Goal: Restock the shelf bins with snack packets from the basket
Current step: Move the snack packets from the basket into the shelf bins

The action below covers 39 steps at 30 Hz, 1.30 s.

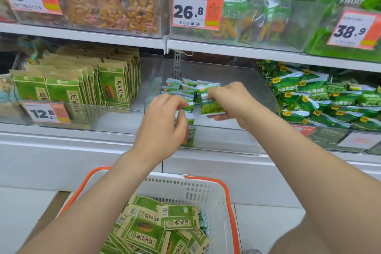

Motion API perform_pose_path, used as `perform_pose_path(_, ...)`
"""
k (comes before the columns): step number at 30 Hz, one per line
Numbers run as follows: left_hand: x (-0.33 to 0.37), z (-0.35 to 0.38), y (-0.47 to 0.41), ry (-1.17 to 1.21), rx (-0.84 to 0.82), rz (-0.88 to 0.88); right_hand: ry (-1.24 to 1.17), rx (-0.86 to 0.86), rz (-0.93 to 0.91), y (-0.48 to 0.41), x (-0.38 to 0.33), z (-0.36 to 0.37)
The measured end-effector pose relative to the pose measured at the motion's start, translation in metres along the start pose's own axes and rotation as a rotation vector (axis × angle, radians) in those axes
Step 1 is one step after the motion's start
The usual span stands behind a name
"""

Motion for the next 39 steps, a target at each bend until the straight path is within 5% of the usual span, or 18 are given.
perform_pose_path(2, -0.001, 0.013, -0.008, -0.084, -0.075, 0.076, 0.126, 0.144, -0.063, -0.025, -0.004, -0.011)
perform_pose_path(8, -0.011, 0.056, -0.029, -0.403, -0.363, 0.183, 0.394, 0.157, 0.023, -0.097, 0.016, 0.008)
perform_pose_path(20, -0.037, 0.09, -0.029, -0.297, -0.681, 0.001, 0.855, 0.209, -0.016, -0.158, 0.03, 0.02)
perform_pose_path(33, -0.039, 0.085, -0.029, -0.262, -0.638, -0.018, 0.615, 0.147, 0.041, -0.153, 0.037, 0.028)
perform_pose_path(39, -0.032, 0.074, -0.032, -0.231, -0.521, 0.025, 0.778, 0.181, -0.101, -0.113, 0.014, 0.013)
Point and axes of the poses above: each hand's wrist, its own y-axis away from the middle knuckle, its own z-axis out of the palm, x = y × z, the point moved 9 cm from there along -y, towards the middle knuckle, and after that the axes turned 1 degree about z, right-handed, at the moved point
